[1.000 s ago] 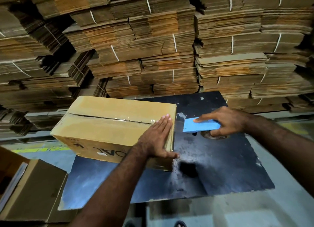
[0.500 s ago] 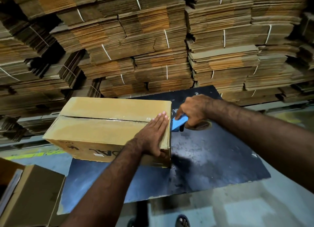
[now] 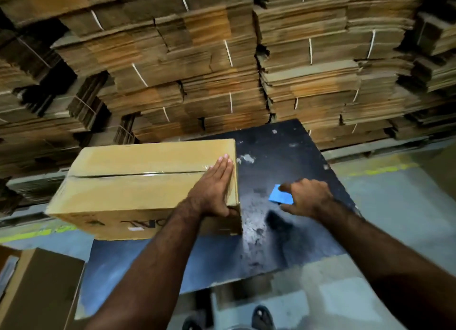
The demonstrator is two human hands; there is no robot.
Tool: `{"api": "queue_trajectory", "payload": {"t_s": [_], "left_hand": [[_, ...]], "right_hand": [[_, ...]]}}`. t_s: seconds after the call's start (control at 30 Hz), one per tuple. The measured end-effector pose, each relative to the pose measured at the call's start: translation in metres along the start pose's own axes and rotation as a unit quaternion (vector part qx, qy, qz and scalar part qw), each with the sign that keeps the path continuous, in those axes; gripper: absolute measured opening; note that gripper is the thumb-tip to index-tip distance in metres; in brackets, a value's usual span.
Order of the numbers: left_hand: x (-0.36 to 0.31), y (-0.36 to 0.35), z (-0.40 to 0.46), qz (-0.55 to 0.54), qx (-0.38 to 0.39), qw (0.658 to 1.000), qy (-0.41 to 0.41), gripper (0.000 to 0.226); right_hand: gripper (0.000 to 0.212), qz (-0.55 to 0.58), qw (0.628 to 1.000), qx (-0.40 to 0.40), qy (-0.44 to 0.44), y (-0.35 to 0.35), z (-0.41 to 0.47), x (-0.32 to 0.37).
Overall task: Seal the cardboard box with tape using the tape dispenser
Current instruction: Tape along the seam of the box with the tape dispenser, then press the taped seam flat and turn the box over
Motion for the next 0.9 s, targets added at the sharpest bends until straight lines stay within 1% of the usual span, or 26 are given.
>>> {"api": "queue_trajectory", "payload": {"t_s": [0.1,0.2,0.23,0.3,0.33,0.4,0.47,0.5,0.53,0.57,0.6,0.63,0.7,0.73,0.77,0.8,0.83,0.9], "left_hand": [[-0.013,0.002,0.008,-0.007,-0.008,1.0,0.026,0.139],[-0.028,-0.002,0.015,0.002,-0.02,1.0,0.023,0.141],[-0.033,-0.004,0.016,0.005,-0.017,1.0,0.022,0.14],[-0.042,-0.005,0.019,0.01,-0.021,1.0,0.012,0.138],[-0.045,-0.005,0.02,0.016,-0.027,0.999,0.007,0.137],[-0.05,-0.006,0.021,0.027,-0.032,0.999,0.0,0.135],[-0.051,-0.007,0.02,0.036,-0.027,0.999,0.003,0.133],[-0.052,-0.007,0.019,0.042,-0.024,0.999,0.006,0.132],[-0.052,-0.007,0.02,0.045,-0.021,0.999,0.009,0.131],[-0.053,-0.007,0.02,0.045,-0.018,0.999,0.011,0.131],[-0.055,-0.007,0.021,0.04,-0.017,0.999,0.012,0.131],[-0.055,-0.007,0.021,0.033,-0.018,0.999,0.013,0.131],[-0.055,-0.007,0.022,0.028,-0.019,0.999,0.021,0.133],[-0.053,-0.006,0.022,0.031,-0.022,0.999,0.022,0.134],[-0.051,-0.006,0.021,0.039,-0.027,0.999,0.023,0.133],[-0.048,-0.006,0.02,0.049,-0.031,0.998,0.025,0.133],[-0.045,-0.006,0.019,0.058,-0.031,0.997,0.028,0.132],[-0.041,-0.007,0.017,0.073,-0.022,0.997,0.033,0.129]], "right_hand": [[0.056,0.101,0.992,-0.025,-0.076,-0.042,-0.004,0.002],[0.052,0.127,0.98,-0.046,-0.146,-0.087,-0.009,-0.001],[0.055,0.12,0.979,-0.064,-0.153,-0.101,-0.01,-0.001],[0.059,0.122,0.979,-0.059,-0.152,-0.136,-0.006,0.003],[0.057,0.121,0.981,-0.051,-0.141,-0.156,0.001,0.006],[0.057,0.11,0.987,-0.035,-0.116,-0.171,0.006,0.018],[0.051,0.099,0.987,-0.01,-0.128,-0.185,0.005,0.021],[0.057,0.09,0.987,-0.003,-0.13,-0.179,0.003,0.023],[0.067,0.066,0.989,0.016,-0.13,-0.173,0.002,0.025],[0.071,0.052,0.989,0.05,-0.125,-0.163,-0.003,0.028],[0.064,0.046,0.99,0.062,-0.116,-0.151,-0.009,0.029],[0.055,0.045,0.99,0.055,-0.12,-0.137,-0.014,0.028],[0.043,0.088,0.983,0.048,-0.151,-0.097,-0.025,0.019],[0.038,0.118,0.98,0.017,-0.161,-0.071,-0.029,0.015],[0.034,0.16,0.974,-0.037,-0.155,-0.044,-0.033,0.012],[0.033,0.216,0.961,-0.107,-0.137,-0.015,-0.039,0.013],[0.033,0.266,0.939,-0.188,-0.108,0.012,-0.046,0.015],[0.035,0.333,0.881,-0.337,-0.021,0.058,-0.061,0.03]]}}
Point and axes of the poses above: each hand's wrist, its own z-axis towards the middle knuckle, its own y-axis out of the back of the hand, x = y × z, the point moved 9 cm from there along z, towards the middle knuckle, and after that the axes turned 8 degrees about x, right-handed, at the moved point
